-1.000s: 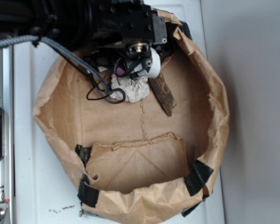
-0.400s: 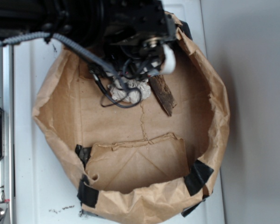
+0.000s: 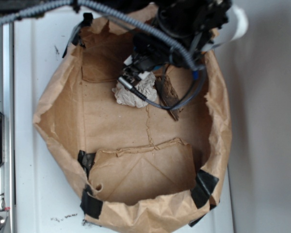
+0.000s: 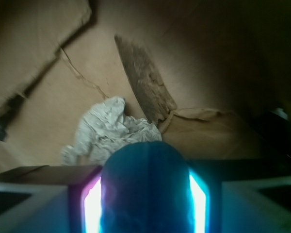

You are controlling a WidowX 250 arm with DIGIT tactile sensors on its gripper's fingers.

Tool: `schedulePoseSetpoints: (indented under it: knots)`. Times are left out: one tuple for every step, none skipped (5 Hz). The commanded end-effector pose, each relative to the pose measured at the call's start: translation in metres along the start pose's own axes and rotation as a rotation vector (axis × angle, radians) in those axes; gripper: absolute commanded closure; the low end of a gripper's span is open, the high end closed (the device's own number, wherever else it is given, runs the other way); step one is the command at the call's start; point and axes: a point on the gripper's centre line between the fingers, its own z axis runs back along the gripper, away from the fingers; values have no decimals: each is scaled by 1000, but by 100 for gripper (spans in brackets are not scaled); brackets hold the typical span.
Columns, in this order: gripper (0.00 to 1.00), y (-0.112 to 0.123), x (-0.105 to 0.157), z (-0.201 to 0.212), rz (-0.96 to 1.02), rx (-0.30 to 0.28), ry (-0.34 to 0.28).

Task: Grab the blue ball.

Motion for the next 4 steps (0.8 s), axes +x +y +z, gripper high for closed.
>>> schedulePoseSetpoints:
  knots:
    - [100, -8, 8, 32, 438, -142, 107]
    - [100, -15, 10, 24, 529, -173, 148]
    - [100, -19, 9, 21, 546, -169, 170]
    - [70, -19, 6, 19, 542, -145, 188]
